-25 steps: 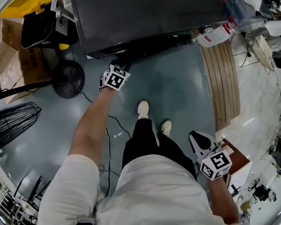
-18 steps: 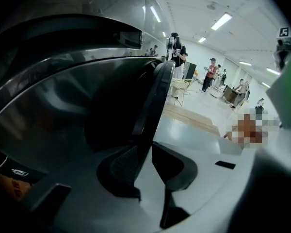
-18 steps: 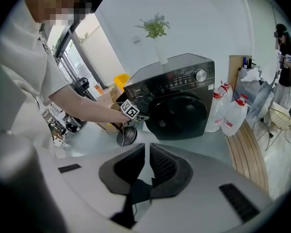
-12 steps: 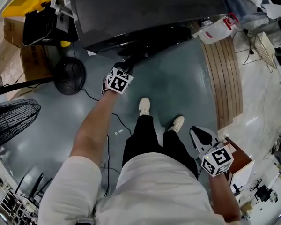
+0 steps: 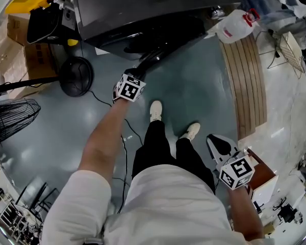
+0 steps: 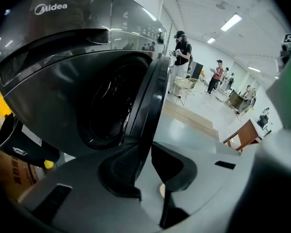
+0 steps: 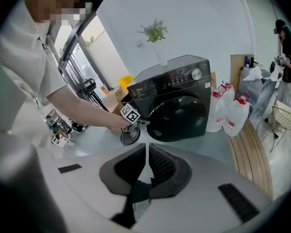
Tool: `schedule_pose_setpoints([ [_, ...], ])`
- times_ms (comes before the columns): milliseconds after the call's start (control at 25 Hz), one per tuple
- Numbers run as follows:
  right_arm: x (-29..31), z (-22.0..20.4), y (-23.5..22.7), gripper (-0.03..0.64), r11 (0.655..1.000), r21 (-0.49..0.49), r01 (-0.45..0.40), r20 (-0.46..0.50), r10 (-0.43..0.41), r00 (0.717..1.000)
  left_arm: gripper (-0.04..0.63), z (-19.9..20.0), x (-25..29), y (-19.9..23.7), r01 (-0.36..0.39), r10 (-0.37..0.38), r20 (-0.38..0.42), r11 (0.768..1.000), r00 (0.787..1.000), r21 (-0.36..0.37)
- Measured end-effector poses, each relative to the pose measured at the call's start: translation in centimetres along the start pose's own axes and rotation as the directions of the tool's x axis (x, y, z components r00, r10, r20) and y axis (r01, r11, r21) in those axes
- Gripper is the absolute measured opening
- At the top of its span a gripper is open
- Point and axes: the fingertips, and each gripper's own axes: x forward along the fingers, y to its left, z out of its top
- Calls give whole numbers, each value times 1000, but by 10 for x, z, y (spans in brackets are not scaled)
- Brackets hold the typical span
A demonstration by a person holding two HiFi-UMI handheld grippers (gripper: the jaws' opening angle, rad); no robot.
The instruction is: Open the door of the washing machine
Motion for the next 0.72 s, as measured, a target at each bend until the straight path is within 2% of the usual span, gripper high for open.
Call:
schedule_pose_setpoints([
  [720,-51,-54,-28,25,999,41,5,32,-6,999,78,-15,5,-88,-19,16,-42,997,999,-81],
])
